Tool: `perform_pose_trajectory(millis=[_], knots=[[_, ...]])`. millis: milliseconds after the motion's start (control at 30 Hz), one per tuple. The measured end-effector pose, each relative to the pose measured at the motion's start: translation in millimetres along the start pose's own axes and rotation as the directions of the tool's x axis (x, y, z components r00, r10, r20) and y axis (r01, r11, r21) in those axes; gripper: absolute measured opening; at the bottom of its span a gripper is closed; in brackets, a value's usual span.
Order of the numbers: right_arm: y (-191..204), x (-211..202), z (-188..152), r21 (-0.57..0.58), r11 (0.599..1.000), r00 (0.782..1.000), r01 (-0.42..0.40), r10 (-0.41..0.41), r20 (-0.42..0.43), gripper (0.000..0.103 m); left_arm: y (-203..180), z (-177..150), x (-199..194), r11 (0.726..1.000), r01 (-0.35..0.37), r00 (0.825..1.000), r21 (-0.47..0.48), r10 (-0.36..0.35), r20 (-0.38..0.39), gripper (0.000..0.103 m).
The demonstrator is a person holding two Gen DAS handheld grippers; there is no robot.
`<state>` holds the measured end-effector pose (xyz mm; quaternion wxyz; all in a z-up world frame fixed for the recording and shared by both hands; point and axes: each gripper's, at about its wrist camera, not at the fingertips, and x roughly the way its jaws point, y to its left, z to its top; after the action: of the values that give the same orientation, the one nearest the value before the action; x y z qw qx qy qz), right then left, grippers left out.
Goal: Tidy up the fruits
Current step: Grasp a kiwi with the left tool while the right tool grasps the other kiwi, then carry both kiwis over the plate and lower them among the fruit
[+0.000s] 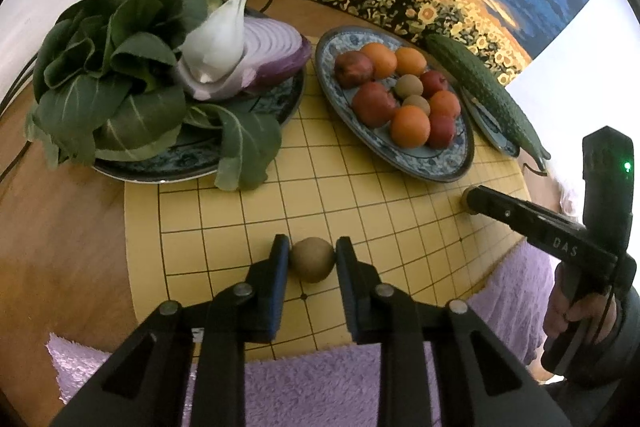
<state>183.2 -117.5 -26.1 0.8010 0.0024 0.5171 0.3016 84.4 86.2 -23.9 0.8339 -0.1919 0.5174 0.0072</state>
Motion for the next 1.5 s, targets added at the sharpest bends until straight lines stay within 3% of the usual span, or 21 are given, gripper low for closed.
perform_pose_trajectory(millis=[267, 900, 1300, 1500], knots=[[9, 3, 1, -0.028, 1.000, 1.000, -0.009, 0.008, -0.019, 0.025, -2, 1, 1, 1.000, 0.020, 1.000, -0.005, -0.020, 0.010, 0.025], [9, -26, 57, -0.035, 0.996, 0.987, -0.085, 0.089, 0.137, 0.025, -39, 46, -11, 0.994, 0.068, 0.992, 0.086, -0.077, 0.096, 0.025], [13, -12, 95, -0.088, 0.993, 0.982, -0.084, 0.097, 0.163, 0.025, -52, 85, 3, 0.991, 0.067, 0.989, 0.116, -0.082, 0.126, 0.025], [13, 7, 101, -0.119, 0.990, 0.988, -0.069, 0.084, 0.128, 0.025, -57, 105, 14, 0.988, 0.060, 0.988, 0.139, -0.079, 0.133, 0.025]])
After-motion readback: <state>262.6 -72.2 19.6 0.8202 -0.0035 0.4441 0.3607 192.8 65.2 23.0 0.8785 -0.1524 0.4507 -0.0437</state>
